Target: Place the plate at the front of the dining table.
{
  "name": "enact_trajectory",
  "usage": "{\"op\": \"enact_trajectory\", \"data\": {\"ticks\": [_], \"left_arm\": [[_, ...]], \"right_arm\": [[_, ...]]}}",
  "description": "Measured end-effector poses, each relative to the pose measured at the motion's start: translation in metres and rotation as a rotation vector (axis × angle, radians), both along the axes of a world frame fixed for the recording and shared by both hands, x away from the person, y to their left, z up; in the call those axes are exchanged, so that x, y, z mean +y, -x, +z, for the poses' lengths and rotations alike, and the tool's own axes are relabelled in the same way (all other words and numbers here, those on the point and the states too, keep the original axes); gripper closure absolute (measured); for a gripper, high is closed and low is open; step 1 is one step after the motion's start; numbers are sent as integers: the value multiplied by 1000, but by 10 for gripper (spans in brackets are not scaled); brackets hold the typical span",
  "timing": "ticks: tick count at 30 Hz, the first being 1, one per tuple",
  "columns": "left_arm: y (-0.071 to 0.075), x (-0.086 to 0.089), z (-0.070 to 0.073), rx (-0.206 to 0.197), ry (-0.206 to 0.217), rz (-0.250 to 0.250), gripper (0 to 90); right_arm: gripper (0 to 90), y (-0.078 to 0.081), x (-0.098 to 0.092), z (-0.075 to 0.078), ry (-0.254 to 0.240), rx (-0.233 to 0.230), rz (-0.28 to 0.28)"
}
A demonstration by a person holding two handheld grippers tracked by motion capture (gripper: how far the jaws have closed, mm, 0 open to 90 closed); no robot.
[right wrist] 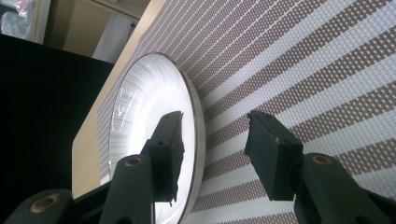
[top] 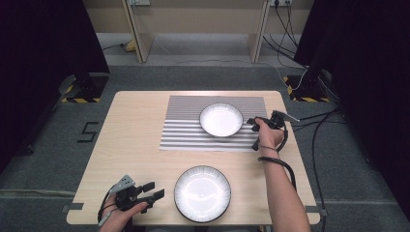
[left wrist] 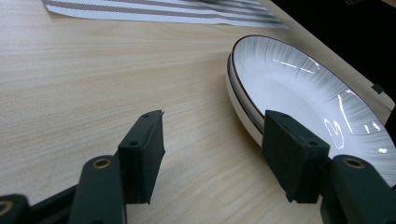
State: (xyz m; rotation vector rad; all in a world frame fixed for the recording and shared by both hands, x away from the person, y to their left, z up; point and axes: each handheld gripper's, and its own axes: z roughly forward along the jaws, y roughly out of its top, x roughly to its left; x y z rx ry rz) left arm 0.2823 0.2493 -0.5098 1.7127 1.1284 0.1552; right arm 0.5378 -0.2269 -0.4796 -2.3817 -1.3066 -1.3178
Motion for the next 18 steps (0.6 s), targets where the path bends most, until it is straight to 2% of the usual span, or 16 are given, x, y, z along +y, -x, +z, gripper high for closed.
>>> {"op": "enact_trajectory", "data": {"ticks": [6,12,18], "left_arm": [[0,0,0,-1,-2,2,386],[1,-1,-1,2,-4,1,386],[1,-2,-2,5,-6,-1,386]], "right_arm": [[551,8,-3,5,4,-15,13],[550,19,-4,3,5,-17,30],[554,31,0,4,-1,-44,46]]}}
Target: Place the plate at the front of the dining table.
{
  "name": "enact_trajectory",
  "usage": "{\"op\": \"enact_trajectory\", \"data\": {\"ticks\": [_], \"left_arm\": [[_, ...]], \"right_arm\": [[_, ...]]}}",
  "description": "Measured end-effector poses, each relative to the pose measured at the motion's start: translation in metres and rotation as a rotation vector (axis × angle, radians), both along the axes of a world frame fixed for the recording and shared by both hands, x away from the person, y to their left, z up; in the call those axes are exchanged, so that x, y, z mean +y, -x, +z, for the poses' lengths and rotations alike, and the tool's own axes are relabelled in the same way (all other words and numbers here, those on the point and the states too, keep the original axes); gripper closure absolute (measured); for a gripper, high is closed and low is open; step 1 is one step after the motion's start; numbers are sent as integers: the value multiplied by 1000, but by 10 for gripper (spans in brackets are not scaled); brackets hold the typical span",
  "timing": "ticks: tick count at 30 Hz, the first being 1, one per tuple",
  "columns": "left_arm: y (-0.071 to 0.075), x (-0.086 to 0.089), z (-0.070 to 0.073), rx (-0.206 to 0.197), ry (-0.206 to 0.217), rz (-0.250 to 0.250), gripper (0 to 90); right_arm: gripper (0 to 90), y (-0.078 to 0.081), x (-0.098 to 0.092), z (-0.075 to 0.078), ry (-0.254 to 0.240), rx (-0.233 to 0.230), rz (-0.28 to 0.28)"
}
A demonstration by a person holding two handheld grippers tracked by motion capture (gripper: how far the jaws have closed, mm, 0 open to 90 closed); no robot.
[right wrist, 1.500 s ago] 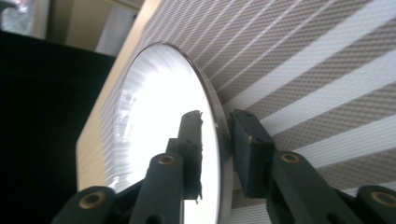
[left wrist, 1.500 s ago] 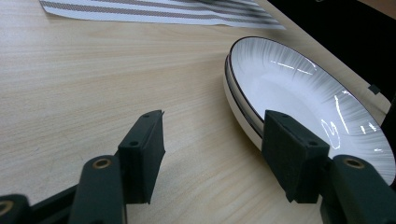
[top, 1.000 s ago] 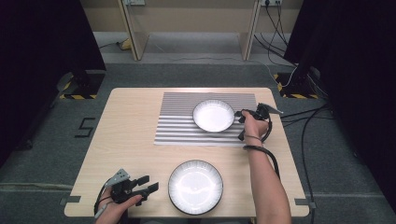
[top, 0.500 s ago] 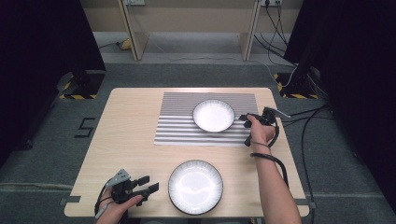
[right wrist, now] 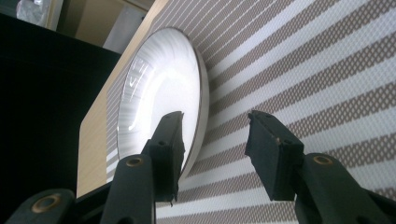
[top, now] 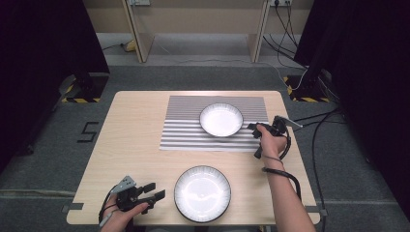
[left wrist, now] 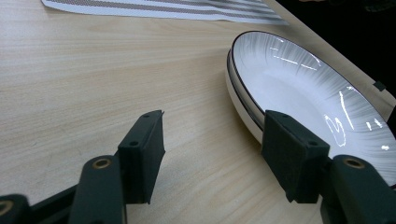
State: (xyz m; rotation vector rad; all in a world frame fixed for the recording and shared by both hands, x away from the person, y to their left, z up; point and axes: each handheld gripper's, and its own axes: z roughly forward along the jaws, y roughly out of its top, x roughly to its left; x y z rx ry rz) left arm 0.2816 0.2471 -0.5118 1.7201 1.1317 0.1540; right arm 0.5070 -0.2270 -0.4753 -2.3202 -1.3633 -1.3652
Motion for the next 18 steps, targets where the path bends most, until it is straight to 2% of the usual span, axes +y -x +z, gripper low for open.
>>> {"op": "enact_trajectory", "data": {"ticks": [9,13,15,18], "left_arm": [[1,-1,-1,0,0,-1,386],[1,-1,-1,1,-1,-2,386],[1,-1,-1,2,-1,-3,386],[1,-1,-1,1,2,-2,386]], "right_arm": [[554,9,3,2,-2,-8,24],[554,14,3,3,5,-14,34],[554,17,2,3,25,-22,41],[552,22,3,3,21,-27,51]]}}
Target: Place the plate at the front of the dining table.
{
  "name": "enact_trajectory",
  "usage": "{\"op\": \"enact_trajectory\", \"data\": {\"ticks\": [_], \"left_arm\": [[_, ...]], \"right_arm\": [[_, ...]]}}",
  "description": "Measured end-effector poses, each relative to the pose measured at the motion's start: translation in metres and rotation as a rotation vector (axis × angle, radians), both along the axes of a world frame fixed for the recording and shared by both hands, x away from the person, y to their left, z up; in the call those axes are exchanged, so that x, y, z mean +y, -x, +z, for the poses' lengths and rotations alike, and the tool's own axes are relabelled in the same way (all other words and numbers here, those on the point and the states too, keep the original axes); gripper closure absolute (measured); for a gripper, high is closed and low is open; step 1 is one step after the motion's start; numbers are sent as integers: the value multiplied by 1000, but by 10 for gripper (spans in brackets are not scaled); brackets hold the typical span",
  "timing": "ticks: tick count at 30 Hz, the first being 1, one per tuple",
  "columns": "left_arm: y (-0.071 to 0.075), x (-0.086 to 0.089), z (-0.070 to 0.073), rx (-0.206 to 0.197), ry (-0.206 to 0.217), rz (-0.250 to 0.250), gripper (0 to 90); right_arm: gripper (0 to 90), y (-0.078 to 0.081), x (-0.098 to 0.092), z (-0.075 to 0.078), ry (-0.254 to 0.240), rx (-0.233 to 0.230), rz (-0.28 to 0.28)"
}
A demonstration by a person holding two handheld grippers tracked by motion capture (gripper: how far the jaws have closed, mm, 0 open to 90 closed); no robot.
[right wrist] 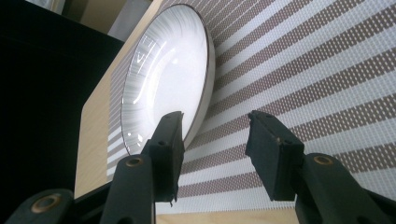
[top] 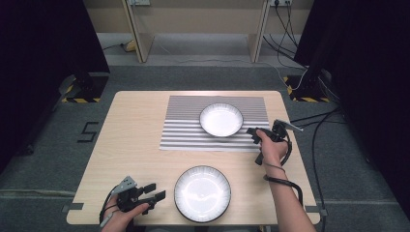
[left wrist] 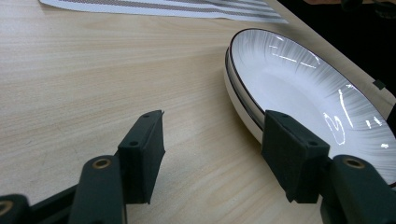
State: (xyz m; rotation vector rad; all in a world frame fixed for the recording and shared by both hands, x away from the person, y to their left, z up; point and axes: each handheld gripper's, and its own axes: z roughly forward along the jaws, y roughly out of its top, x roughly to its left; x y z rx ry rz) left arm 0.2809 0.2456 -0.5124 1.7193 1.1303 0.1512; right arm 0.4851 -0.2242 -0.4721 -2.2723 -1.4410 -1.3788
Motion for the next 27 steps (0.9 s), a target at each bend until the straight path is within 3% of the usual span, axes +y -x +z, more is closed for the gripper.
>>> {"op": "enact_trajectory", "data": {"ticks": [6,8,10,14,27], "left_arm": [[0,0,0,3,-3,1,386],[0,0,0,3,-2,0,386],[0,0,-1,4,-4,1,386],[-1,1,-1,1,-5,5,386],[-1,4,-1,1,-1,16,386]], "right_arm": [[552,11,-1,-4,0,3,15],[551,15,-1,-5,-11,3,15],[549,18,-2,-6,-52,5,14],[549,22,-4,-6,-60,3,12],[548,41,-9,-5,-35,-21,24]]}}
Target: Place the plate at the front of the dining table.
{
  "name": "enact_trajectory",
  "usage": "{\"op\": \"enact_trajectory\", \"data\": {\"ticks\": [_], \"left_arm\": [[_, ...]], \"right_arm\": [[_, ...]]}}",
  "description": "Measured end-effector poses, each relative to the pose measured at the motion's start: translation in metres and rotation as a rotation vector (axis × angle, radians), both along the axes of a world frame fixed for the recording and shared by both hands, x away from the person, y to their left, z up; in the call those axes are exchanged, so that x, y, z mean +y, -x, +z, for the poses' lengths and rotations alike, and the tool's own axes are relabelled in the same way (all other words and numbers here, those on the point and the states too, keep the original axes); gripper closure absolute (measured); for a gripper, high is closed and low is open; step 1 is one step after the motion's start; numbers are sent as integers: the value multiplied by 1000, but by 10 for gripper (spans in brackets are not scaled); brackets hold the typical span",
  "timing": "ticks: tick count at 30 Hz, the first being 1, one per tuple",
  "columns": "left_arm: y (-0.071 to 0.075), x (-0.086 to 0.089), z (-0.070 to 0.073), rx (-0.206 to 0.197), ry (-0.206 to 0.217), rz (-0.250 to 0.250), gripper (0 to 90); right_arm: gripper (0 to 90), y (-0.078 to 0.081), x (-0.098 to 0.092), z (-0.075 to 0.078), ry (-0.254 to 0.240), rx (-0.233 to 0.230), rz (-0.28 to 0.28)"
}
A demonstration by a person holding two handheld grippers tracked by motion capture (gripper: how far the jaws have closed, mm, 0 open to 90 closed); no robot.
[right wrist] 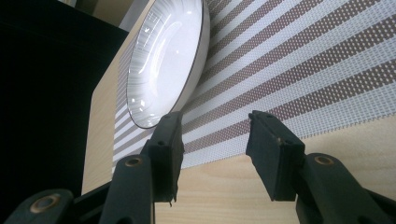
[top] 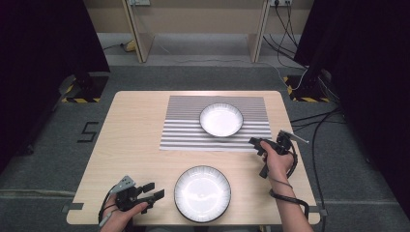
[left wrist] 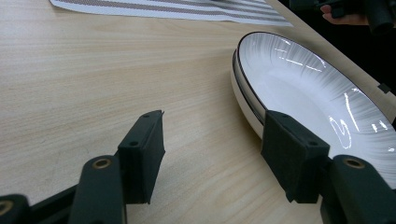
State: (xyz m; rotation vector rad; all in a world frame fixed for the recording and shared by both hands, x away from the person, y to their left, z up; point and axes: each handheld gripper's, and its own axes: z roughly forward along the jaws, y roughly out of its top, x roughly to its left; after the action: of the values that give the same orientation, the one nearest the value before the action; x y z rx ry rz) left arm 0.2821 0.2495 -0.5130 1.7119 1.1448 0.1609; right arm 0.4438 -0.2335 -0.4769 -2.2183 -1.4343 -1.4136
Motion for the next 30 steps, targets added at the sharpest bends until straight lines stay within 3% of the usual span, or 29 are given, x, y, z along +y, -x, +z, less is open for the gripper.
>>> {"op": "enact_trajectory", "data": {"ticks": [15,18,20,26,30], "left_arm": [[0,-1,1,-3,-2,-2,386],[1,-1,1,-1,-2,1,386],[1,-1,1,-2,-1,1,386],[1,-1,0,0,-1,3,386],[1,-1,0,1,0,4,386]], "right_arm": [[546,22,3,-5,6,-13,11],[546,28,2,-4,45,-22,18],[546,30,2,-4,27,-22,16],[545,36,0,-3,52,-30,27],[547,41,0,-3,38,-28,31]]}}
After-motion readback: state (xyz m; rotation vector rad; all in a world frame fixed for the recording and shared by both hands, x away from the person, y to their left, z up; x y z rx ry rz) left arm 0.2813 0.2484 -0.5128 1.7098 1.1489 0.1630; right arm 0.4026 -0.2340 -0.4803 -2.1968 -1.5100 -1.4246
